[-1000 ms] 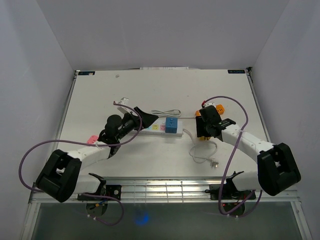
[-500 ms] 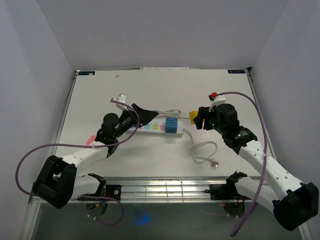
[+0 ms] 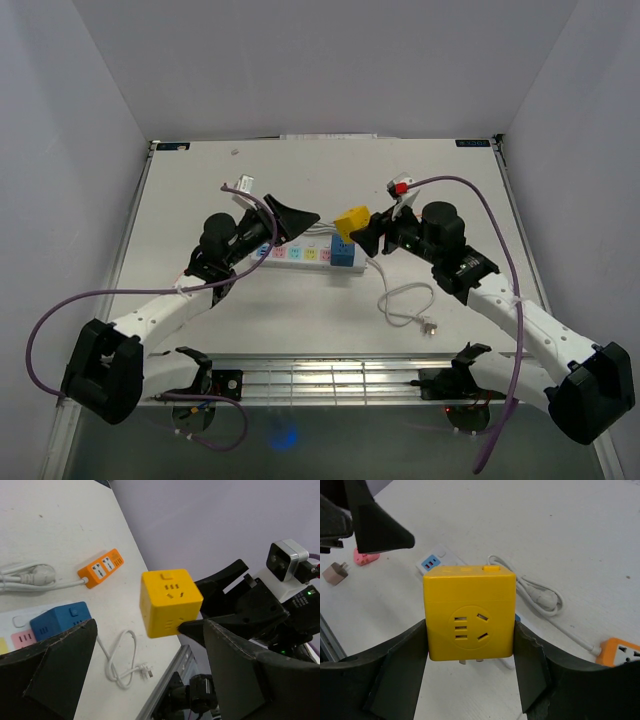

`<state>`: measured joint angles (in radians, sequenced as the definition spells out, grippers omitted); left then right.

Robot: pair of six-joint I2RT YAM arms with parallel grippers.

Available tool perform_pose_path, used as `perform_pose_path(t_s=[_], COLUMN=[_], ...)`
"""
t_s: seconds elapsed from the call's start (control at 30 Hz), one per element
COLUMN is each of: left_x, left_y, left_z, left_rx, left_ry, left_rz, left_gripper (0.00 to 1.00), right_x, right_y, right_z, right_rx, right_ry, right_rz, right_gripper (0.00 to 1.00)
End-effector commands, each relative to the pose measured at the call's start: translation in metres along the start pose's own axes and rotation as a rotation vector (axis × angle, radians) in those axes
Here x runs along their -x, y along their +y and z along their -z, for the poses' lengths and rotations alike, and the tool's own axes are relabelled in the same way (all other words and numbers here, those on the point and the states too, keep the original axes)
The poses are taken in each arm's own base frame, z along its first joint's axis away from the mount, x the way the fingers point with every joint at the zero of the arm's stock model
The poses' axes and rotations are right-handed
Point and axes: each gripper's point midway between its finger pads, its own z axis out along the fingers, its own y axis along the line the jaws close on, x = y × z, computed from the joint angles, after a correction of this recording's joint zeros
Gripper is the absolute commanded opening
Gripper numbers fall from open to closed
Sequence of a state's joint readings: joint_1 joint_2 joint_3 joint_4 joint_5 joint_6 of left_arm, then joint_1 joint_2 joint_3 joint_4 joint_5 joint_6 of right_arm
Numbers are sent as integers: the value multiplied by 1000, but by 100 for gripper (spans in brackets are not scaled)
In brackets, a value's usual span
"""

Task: Insert the plug

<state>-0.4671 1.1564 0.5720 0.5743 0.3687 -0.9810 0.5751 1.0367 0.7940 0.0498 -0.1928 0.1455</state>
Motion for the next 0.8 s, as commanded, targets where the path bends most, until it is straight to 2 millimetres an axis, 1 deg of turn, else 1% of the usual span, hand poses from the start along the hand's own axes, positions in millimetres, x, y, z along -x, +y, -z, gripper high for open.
perform_pose_path(t_s=[0.0,0.03,0.07,0.1,0.13,0.17,0.2,0.23,0.3,0.33,0.37,0.4,0.5,0.7,0.77], left_x=[-14,-16,-19,-22,-23,-29,-33,-31,-45,-49,-47,-50,-55,-60,-66], left_y=[-24,-23,-25,-22,-26,-20,-17,-23,-12,-11,-11,-2,0,-7,-1], left_z=[-7,-7,-8,-9,-12,-12,-13,-17,-19,-21,-26,-25,-24,-22,-20], left_rx=[-47,-44,-46,-26,-30,1,26,25,80,99,123,178,204,176,207], left_ry=[120,126,130,144,158,190,212,226,293,309,307,318,338,376,406], left_rz=[6,7,2,11,13,31,47,51,79,80,73,64,68,78,89], left_gripper=[98,98,98,98,98,98,98,98,98,98,98,98,98,98,98], right_x=[23,24,11,11,11,8,9,7,4,4,3,2,-3,-7,-7], right_y=[29,32,36,39,44,45,44,44,48,51,53,52,51,50,49], right_z=[-1,-1,-1,2,3,4,4,5,4,4,4,1,-4,-10,-9], right_rx=[96,100,108,113,128,129,111,105,110,119,121,108,92,78,71], right_ry=[-156,-178,-165,-181,-195,-190,-190,-183,-183,-185,-184,-175,-147,-131,-134], right_rz=[120,134,140,145,153,168,175,183,195,202,207,209,207,205,205], right_gripper=[49,49,48,48,48,48,48,48,48,48,48,48,48,48,48])
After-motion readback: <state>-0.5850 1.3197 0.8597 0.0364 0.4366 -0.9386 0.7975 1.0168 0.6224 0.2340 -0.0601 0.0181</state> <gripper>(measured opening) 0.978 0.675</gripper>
